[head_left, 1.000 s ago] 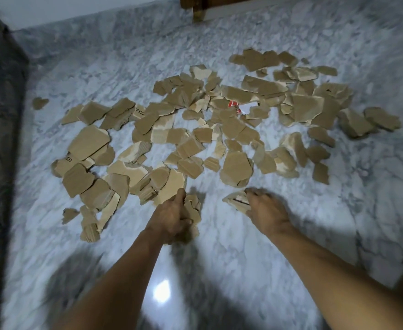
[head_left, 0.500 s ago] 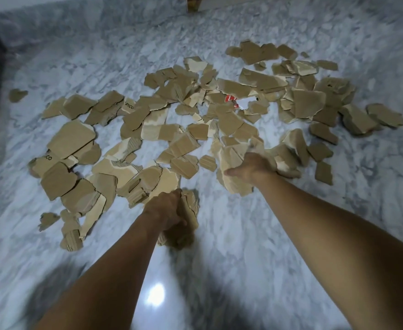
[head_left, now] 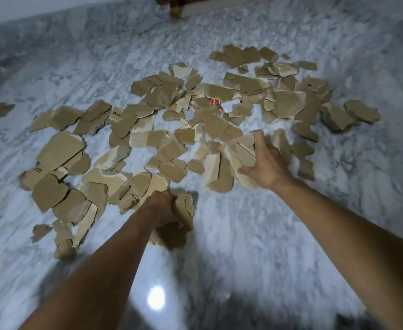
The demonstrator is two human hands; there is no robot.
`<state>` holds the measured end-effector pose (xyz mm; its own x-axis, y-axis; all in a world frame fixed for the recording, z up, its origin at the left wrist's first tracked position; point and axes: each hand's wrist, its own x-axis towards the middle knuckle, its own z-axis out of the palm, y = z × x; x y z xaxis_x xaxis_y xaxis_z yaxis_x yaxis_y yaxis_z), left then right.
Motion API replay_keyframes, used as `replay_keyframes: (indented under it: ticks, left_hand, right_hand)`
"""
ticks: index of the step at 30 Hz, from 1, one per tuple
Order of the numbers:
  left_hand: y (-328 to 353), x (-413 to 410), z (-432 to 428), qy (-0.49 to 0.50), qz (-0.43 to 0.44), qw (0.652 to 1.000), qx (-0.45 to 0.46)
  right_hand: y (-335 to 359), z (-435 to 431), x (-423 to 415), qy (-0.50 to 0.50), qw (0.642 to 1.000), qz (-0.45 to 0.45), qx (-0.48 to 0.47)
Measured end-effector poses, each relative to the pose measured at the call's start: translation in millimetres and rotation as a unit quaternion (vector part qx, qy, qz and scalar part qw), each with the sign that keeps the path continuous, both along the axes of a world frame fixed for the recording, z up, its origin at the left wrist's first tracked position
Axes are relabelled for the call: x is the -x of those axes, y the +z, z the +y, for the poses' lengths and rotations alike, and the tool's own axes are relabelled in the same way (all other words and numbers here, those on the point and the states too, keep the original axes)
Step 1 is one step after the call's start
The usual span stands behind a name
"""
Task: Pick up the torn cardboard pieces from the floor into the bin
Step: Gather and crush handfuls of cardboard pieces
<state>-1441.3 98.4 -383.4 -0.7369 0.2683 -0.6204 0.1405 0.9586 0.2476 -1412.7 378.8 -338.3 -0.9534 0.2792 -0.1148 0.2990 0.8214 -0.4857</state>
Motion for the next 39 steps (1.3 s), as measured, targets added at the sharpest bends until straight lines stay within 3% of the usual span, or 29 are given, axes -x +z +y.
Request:
replay_keyframes:
  ticks: [2, 4, 6, 9, 12, 14, 22, 27, 31, 35, 39]
  left_hand:
    - [13, 5, 12, -0.007, -0.018, 0.999, -0.045]
    - [23, 11, 34, -0.021, -0.027, 0.996, -0.077]
    - [22, 20, 64, -0.034, -0.025, 0.994, -0.103]
    - [1, 27, 110, -0.042, 0.028, 0.993, -0.111]
    - [-25, 23, 144, -0.046, 0.1, 0.994, 0.006]
    - [-38, 25, 155, -0.031, 0.107, 0.993, 0.037]
    - [-26, 21, 165, -0.035, 0.079, 0.996, -0.002]
    - [-15, 13, 182, -0.09, 0.141, 0.986, -0.028]
    - [-14, 8, 190, -0.137, 0.188, 0.972, 0.018]
    - [-20, 12, 187, -0.182, 0.188, 0.964, 0.047]
    - [-25, 22, 185, -0.198, 0.148, 0.968, 0.033]
  right_hand:
    - [13, 29, -9, 0.04, 0.995, -0.084, -0.04]
    - [13, 44, -22, 0.072, 0.965, -0.202, -0.148]
    - [-4, 49, -41, 0.093, 0.942, -0.257, -0.194]
    - [-30, 48, -66, 0.071, 0.954, -0.245, -0.159]
    - [-43, 54, -71, 0.062, 0.964, -0.226, -0.128]
    - [-45, 58, -70, 0.061, 0.966, -0.23, -0.101]
    - [-37, 79, -79, 0.064, 0.969, -0.231, -0.055]
    - [-42, 107, -97, 0.049, 0.973, -0.209, -0.086]
    - [-58, 122, -93, 0.026, 0.965, -0.26, -0.01]
    - [-35, 166, -56, -0.134, 0.951, -0.244, 0.133]
    - [-46, 180, -32, -0.246, 0.944, -0.2, 0.089]
